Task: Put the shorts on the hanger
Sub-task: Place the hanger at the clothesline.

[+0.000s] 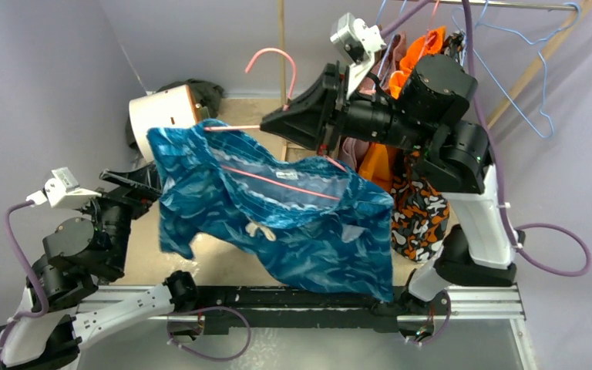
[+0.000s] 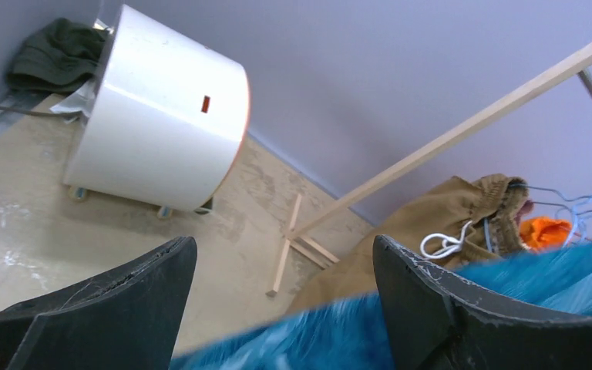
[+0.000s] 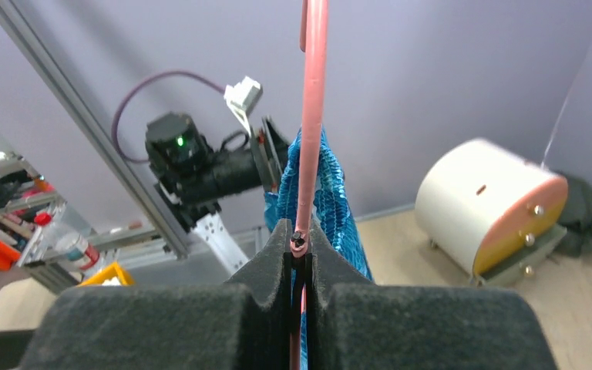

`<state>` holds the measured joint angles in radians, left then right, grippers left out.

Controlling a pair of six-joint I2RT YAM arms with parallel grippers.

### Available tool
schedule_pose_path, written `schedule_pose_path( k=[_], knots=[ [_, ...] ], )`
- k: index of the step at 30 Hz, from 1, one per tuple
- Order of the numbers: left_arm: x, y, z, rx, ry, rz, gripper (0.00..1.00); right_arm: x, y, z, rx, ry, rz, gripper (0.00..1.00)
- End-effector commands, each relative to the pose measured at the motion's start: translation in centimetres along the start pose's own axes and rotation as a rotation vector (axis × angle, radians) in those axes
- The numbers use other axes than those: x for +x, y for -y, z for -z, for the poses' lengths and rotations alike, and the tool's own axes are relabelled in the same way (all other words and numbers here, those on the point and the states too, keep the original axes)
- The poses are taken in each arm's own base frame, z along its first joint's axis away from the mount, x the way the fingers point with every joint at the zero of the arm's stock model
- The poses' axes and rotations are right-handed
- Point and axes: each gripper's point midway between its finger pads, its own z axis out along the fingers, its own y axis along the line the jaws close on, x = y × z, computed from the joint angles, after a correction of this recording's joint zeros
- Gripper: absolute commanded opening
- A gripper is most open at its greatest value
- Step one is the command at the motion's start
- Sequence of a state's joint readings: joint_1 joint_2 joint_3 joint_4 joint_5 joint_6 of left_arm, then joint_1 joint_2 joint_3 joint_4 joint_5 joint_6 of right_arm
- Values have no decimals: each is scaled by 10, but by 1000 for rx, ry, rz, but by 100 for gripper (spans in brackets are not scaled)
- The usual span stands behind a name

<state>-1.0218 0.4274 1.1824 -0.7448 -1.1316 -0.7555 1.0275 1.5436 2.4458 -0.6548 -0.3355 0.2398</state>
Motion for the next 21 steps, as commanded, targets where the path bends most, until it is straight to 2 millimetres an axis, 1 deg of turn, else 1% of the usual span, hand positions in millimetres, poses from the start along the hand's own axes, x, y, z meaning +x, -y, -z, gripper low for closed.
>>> schedule_pose_path(
  k=[1,3,6,9,10,12,13,15,16,17,18,20,21],
  knots=[
    [-2,-15,2,-48,7,-59,84,-63,-22,0,-85,215,58,0],
    [-1,-15,2,-53,1,-59,84,-72,-11,0,-19,260,56,0],
    [0,-14,1,-57,-2,-57,84,-86,8,8,98,335,51,0],
    [0,-11,0,-57,2,-47,84,-96,18,11,158,386,72,0],
    [0,-10,-1,-57,2,-44,84,-98,16,8,141,394,78,0],
    [-1,-8,-1,-56,1,-40,84,-103,2,3,62,408,93,0],
    [0,-7,-1,-54,-1,-39,84,-108,-8,3,11,419,98,0],
    [0,-5,-1,-52,-3,-33,84,-112,-27,1,-98,428,121,0],
    [-1,-5,-1,-52,-3,-31,84,-119,-43,6,-178,460,137,0],
    [-2,-6,-1,-54,-1,-26,84,-123,-53,10,-231,487,148,0],
    [-5,-8,0,-60,5,-21,84,-132,-62,21,-260,530,154,0],
    [-12,-11,2,-65,18,0,84,-146,-66,31,-264,597,151,0],
    [-16,-12,3,-66,24,8,84,-153,-63,34,-238,627,153,0]
  ],
)
